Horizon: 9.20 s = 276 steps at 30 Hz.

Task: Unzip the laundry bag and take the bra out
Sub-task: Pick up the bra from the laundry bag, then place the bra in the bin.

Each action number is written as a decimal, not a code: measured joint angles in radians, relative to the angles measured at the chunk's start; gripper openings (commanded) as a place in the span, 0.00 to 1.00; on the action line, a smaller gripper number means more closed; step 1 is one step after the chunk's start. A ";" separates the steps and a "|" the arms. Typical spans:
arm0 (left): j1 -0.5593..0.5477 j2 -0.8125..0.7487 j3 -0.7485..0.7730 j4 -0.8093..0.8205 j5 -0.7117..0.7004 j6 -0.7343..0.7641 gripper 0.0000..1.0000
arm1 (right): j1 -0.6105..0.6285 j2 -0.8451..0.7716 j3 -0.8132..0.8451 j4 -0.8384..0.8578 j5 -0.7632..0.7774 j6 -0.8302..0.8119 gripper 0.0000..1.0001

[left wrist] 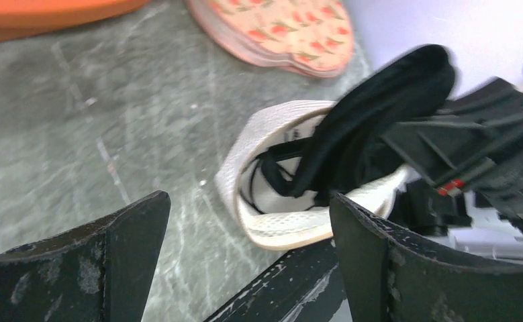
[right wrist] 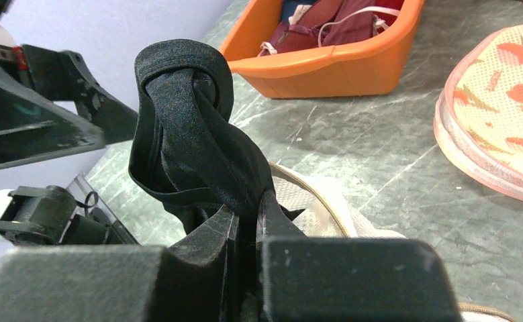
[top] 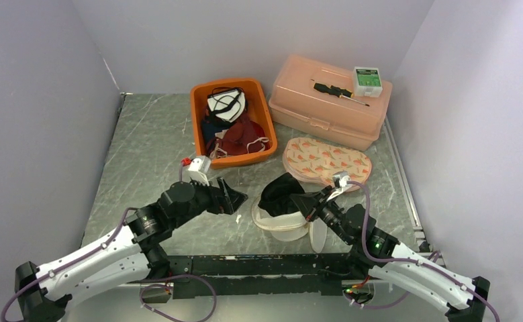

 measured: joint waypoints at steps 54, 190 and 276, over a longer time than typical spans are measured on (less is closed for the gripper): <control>0.002 0.443 0.026 0.554 0.512 0.261 0.03 | 0.000 0.013 0.240 -0.448 0.142 0.175 0.96; 0.736 0.991 0.487 0.174 0.552 0.035 0.04 | -0.075 0.177 0.073 -0.253 -0.121 0.076 0.71; 0.185 0.362 0.479 -0.296 0.193 0.087 0.94 | -0.076 0.019 0.113 -0.378 0.080 0.105 0.76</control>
